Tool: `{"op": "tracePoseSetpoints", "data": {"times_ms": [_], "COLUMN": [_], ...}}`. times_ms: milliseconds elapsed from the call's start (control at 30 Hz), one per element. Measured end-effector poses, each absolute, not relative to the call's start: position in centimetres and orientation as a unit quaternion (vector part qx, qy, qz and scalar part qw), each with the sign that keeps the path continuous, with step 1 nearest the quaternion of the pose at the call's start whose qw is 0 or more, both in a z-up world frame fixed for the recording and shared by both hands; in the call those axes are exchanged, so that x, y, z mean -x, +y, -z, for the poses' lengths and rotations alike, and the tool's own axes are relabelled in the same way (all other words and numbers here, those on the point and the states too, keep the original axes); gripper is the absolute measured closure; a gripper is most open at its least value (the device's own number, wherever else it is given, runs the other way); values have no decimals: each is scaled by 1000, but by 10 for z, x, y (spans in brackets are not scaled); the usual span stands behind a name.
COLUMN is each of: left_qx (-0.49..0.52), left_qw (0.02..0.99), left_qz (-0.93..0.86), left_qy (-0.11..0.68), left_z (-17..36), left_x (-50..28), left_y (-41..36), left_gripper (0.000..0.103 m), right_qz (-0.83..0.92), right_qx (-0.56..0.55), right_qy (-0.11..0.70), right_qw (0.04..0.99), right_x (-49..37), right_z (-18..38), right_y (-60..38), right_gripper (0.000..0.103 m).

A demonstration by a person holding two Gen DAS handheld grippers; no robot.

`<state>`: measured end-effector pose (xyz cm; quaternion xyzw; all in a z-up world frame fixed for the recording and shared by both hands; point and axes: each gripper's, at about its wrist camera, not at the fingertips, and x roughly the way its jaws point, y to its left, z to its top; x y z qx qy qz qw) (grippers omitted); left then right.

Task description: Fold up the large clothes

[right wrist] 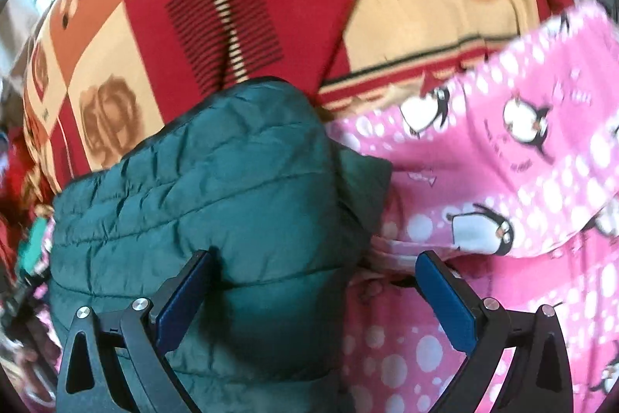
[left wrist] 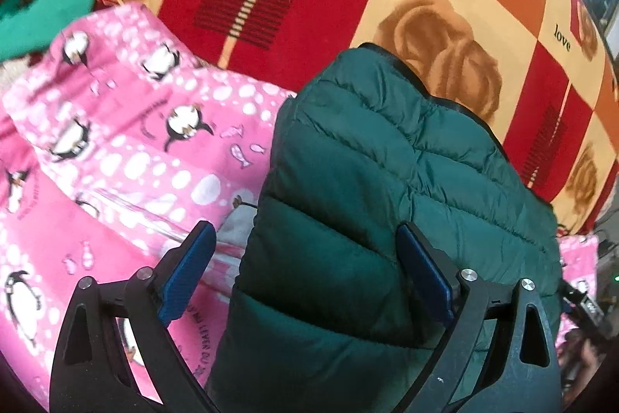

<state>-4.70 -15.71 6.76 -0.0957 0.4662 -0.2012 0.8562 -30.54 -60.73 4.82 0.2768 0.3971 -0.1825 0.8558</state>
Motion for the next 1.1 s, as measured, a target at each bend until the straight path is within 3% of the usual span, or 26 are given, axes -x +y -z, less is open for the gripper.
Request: {"op": "tracePoseSetpoints", "data": {"times_ms": [333, 733, 767, 800, 867, 900, 967, 1100], "left_qx": [147, 123, 114, 110, 89, 72, 47, 54], "left_qw": [810, 803, 805, 806, 815, 823, 832, 831], "left_qz": [261, 279, 282, 294, 302, 298, 299, 312], "left_qy": [504, 512, 509, 501, 486, 478, 465, 457], "left_z": [-45, -39, -41, -45, -54, -58, -68, -87], "left_x": [27, 17, 19, 23, 33, 38, 48, 56], "left_y": [-156, -175, -178, -181, -189, -193, -198, -192], "left_gripper": [0, 0, 5, 26, 39, 46, 57, 70], "right_qz": [101, 37, 31, 26, 18, 8, 13, 9], "right_qx": [-324, -339, -339, -335, -322, -325, -322, -317], "right_qy": [406, 415, 412, 409, 400, 393, 389, 368], "right_qw": [849, 843, 845, 848, 858, 860, 863, 874], "right_x": [289, 259, 260, 262, 264, 266, 269, 283], "right_z": [-22, -3, -4, -6, -13, -18, -28, -51], "right_y": [-629, -628, -626, -623, -614, -610, -604, -592], "right_gripper": [0, 0, 1, 4, 32, 37, 51, 63]}}
